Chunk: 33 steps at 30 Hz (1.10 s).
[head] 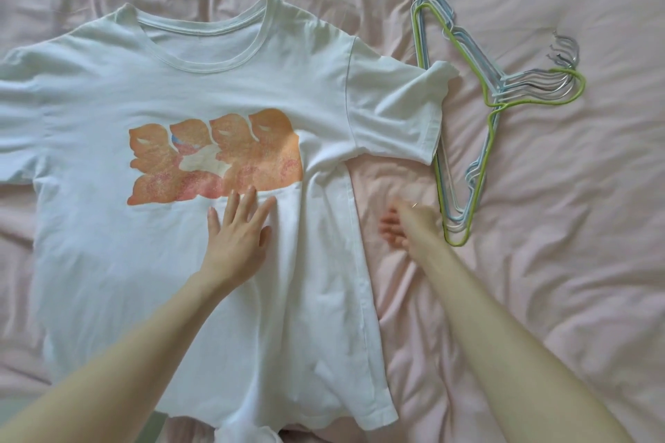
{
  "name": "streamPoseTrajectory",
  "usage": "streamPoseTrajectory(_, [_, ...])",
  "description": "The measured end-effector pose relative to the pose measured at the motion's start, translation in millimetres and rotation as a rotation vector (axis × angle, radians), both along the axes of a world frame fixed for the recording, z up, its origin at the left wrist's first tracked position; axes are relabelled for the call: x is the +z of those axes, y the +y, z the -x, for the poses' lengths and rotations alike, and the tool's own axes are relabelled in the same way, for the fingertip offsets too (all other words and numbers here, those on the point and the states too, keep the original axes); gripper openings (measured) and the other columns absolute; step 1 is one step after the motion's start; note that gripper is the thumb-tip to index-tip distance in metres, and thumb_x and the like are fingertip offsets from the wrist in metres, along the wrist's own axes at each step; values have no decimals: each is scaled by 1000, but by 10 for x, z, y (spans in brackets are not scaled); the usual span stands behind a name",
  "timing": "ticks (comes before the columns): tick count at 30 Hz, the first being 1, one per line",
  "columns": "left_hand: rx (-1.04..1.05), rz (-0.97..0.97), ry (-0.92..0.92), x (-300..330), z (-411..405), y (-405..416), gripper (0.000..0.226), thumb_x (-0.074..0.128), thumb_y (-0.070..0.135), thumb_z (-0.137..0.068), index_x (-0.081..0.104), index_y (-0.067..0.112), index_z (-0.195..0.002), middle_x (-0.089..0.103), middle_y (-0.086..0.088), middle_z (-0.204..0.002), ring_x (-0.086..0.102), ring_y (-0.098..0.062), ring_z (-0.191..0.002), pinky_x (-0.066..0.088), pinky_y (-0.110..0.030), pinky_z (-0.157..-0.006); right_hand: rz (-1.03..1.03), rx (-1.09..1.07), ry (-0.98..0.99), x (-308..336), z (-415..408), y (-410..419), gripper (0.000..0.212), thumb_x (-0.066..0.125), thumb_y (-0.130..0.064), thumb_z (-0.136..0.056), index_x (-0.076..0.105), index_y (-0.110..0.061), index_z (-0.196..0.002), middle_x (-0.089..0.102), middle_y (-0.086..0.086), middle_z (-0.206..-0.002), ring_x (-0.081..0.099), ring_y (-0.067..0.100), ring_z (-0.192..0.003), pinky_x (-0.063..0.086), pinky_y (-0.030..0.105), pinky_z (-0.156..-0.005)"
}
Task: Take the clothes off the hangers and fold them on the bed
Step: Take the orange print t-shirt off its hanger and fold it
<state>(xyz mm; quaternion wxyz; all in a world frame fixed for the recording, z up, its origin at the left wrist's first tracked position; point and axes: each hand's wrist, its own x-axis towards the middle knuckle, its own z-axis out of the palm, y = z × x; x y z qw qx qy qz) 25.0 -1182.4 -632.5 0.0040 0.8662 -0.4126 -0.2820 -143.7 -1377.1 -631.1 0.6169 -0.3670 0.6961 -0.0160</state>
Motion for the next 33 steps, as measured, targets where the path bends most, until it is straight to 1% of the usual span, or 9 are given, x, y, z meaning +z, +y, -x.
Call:
streamPoseTrajectory(3, [-33,-13,12,66,117,247,50,36,23,-99,22,27,-147,4,-4,-158,-1,-29,-145,8,-58,-111,-70,243,14,35,238,611,36,62,-42,-86,62,-5,-83,65,13,-75,61,20,-65,51,30,-61])
streamPoseTrajectory(7, [-70,8,13,119,279,551,50,37,24,-99,24,27,-147,6,-5,-157,1,-29,-145,10,-58,-110,87,389,59,57,550,1102,42,64,-41,-85,38,-18,-61,41,-3,-57,40,12,-55,33,27,-54])
streamPoseTrajectory(12, [-135,39,7,153,554,962,48,37,23,-98,29,26,-145,10,-7,-156,2,-29,-145,10,-59,-109,95,368,122,65,852,1514,26,63,-32,-86,62,-6,-90,69,7,-91,65,24,-84,50,33,-74])
streamPoseTrajectory(15, [-180,46,-2,164,715,1166,48,35,23,-99,26,28,-146,9,-6,-157,0,-30,-145,9,-61,-109,212,380,302,65,950,1730,38,48,-34,-95,56,-3,-116,62,15,-115,57,32,-108,45,36,-90])
streamPoseTrajectory(17, [-191,47,13,193,808,1254,49,33,25,-100,23,31,-147,6,-5,-158,-2,-30,-145,8,-60,-109,341,387,394,132,954,1857,41,37,-31,-100,48,0,-124,56,21,-125,50,36,-117,38,37,-91])
streamPoseTrajectory(22, [-167,99,31,220,1014,1411,50,33,27,-100,20,33,-148,5,-5,-159,-3,-29,-146,7,-58,-112,468,541,435,201,1092,2005,42,26,-33,-102,47,-3,-123,58,22,-119,51,37,-112,37,38,-81])
streamPoseTrajectory(28, [-167,138,15,228,1389,1439,53,41,22,-97,24,29,-147,6,-10,-158,2,-33,-145,11,-59,-111,527,615,328,388,1471,1963,54,40,-47,-96,51,-1,-122,61,19,-115,53,38,-112,40,39,-87])
streamPoseTrajectory(30, [-210,146,-5,231,1506,1449,51,44,20,-95,31,27,-144,10,-10,-158,7,-36,-144,15,-61,-109,616,641,304,464,1492,1921,44,47,-44,-95,56,-2,-104,64,20,-96,56,38,-97,41,39,-78])
streamPoseTrajectory(33, [-265,87,3,203,1631,1475,50,45,20,-95,33,25,-143,18,-9,-156,11,-34,-144,20,-62,-107,725,639,230,514,1504,1898,35,51,-39,-94,47,-7,-79,54,15,-71,52,37,-75,39,40,-67])
